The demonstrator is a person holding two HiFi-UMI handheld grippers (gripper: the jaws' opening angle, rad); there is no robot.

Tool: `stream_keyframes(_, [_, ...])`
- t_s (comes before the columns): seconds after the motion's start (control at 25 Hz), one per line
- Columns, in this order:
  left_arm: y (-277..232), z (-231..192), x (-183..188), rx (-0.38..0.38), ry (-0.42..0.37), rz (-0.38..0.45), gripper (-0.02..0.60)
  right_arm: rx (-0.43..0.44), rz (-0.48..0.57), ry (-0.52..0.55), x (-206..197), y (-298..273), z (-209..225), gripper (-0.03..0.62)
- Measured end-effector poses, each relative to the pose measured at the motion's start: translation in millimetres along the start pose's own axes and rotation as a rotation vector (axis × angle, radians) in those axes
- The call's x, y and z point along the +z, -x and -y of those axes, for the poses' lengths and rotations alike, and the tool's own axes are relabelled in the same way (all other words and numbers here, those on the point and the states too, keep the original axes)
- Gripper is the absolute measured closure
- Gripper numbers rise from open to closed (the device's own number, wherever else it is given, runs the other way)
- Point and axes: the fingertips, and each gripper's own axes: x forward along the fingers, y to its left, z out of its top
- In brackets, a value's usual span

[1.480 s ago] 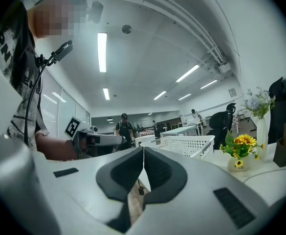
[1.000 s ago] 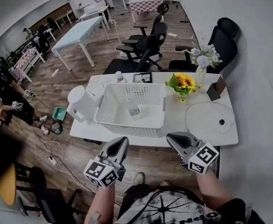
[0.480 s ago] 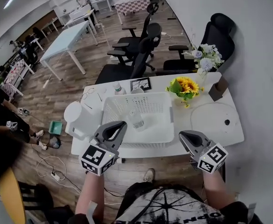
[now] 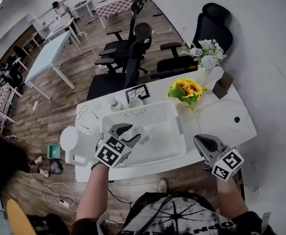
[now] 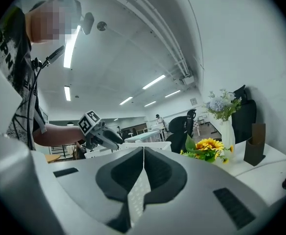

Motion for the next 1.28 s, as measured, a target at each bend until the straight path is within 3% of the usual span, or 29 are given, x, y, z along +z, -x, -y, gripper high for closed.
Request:
stream_keyframes(0.2, [-41,-8,-26,-0.091,-0.013,-0.121,0.39,-0.049,-0.007,-0.011,-4,-1,6,0.572])
stream_keyframes(0.32, [-56,-7,-36,-0.136,-0.015,-0.151,0.388,-0.074,-0.006,-0.024,-7,0,10,0.572])
stream_keyframes(0.6, [-58,-3,-29,-0.203,0.058,-0.052,0.399,-0.103,-0.012,-0.042,-12,-4,14,0.572])
stream_keyframes(1.0, [-58,-6,-30,-0.169,0.085,0.071,0.426,-0.101,-0.018,-0.057,-16,-12,15,0.572])
stream_keyframes(1.28, [-55,-9,-28,-0.157,0.125,0.109,0.43,-0.096,-0.034,-0.057,-19,-12,9,0.572])
